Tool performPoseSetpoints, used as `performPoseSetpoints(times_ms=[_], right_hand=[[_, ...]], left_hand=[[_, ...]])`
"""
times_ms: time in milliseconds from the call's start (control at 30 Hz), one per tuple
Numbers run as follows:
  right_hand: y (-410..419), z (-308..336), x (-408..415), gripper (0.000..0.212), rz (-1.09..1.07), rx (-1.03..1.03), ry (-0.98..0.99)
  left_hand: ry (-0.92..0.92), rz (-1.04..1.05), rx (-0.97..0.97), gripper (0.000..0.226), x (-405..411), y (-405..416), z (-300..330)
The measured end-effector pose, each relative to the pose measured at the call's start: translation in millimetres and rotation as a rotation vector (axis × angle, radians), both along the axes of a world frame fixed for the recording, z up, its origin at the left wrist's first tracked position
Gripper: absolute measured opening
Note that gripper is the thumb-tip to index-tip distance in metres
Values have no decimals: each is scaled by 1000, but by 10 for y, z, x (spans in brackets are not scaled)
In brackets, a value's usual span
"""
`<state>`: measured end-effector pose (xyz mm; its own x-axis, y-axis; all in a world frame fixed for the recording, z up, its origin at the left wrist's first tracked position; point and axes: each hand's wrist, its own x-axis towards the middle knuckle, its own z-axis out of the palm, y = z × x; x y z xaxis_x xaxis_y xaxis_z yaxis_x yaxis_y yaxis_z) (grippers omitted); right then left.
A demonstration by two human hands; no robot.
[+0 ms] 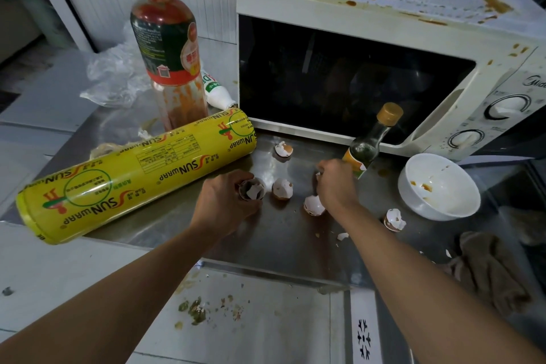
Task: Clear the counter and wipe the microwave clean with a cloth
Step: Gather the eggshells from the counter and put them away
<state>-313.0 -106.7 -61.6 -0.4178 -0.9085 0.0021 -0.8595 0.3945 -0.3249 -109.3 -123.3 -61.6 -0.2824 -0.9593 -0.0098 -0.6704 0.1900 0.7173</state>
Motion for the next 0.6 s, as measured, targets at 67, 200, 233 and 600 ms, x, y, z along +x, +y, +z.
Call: performPoseSetpoints(times_ms=[67, 200, 233, 600], right_hand=[[-42, -19, 14, 21, -11, 43, 56], [-103, -34, 38, 23, 28, 117, 163], [-114, -35, 37, 24, 35, 126, 181], [-167, -69, -21, 19, 30, 201, 129]], left_hand=[[0, 2, 9, 44, 6, -27, -5], [-5, 7, 28, 45, 18, -47, -30], [-5, 5, 29, 45, 24, -48, -37], [-6, -3, 63, 51, 52, -13, -68]])
